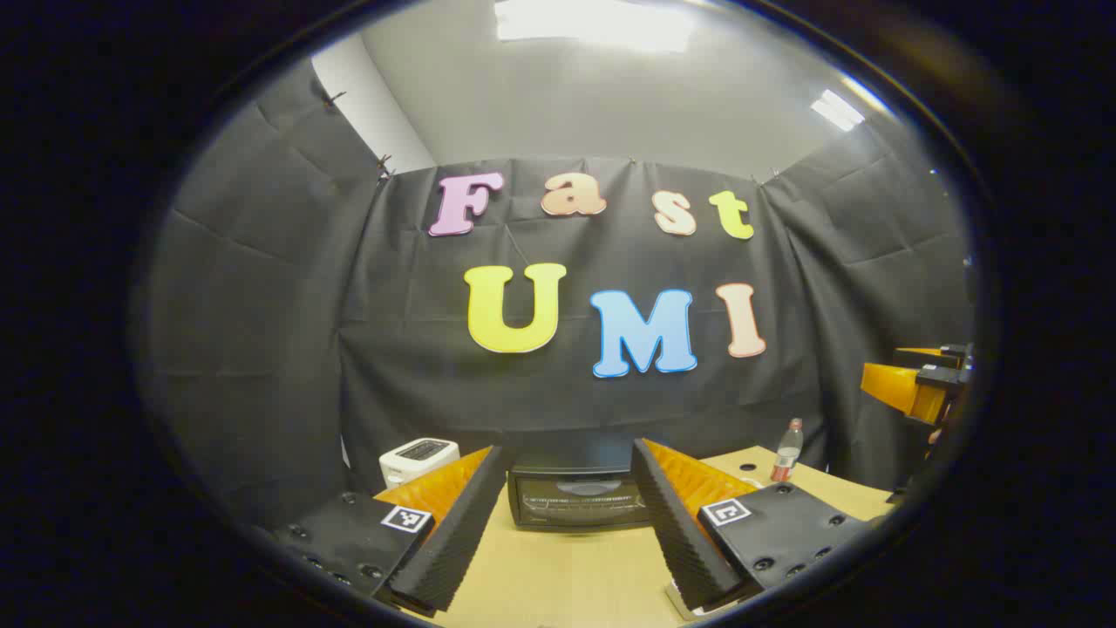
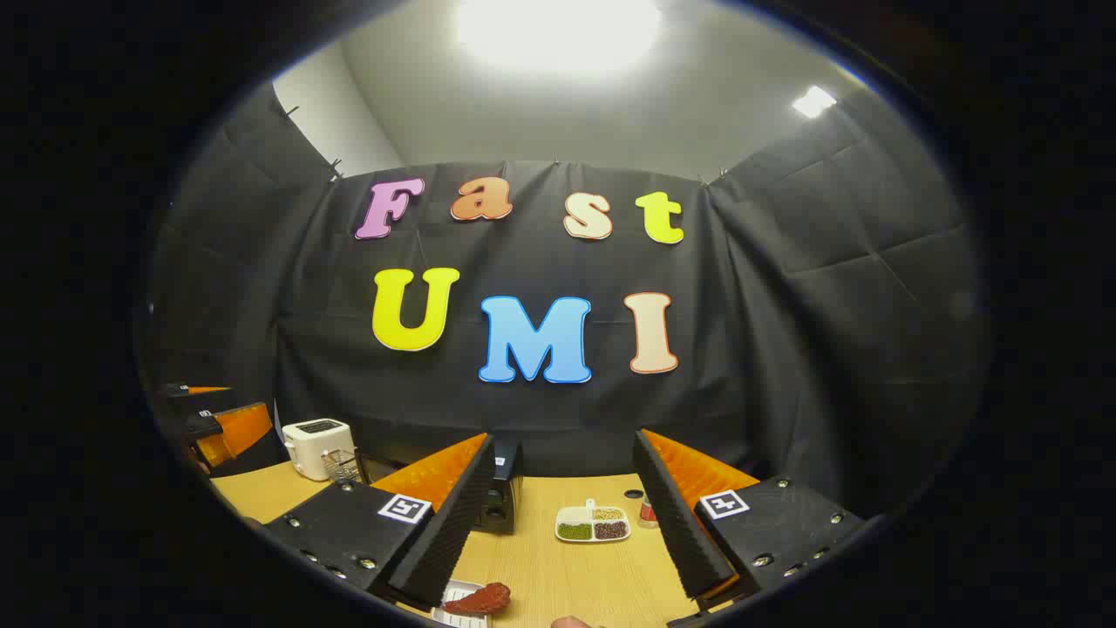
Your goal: Open the electric oven with the left hand, put the food in, and close the electric oven.
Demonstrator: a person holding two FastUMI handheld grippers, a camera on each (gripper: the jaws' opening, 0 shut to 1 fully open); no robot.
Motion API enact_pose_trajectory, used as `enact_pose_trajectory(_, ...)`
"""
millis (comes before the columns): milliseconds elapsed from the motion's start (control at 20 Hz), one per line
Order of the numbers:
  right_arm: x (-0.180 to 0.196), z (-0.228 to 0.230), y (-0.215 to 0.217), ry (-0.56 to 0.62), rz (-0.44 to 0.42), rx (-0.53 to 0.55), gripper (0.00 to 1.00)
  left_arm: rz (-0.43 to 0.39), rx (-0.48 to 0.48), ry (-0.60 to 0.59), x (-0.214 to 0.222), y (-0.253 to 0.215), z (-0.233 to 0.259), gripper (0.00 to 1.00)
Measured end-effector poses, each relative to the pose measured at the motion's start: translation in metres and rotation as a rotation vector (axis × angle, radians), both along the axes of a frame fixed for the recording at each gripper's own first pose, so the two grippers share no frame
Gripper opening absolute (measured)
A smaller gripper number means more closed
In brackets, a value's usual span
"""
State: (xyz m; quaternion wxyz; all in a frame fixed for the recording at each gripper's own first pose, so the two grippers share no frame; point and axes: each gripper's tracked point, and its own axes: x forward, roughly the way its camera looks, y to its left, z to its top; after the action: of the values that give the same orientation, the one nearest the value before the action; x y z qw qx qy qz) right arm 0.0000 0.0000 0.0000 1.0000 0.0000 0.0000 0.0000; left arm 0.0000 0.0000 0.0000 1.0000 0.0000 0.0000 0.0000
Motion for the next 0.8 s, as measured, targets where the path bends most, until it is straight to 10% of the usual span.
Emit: enact_pose_trajectory(800,0.004,-0.008,-0.019,0.000,0.070,0.008,0.96,0.042,0.015,-0.007,0.012,-0.030,-0.003,1.00)
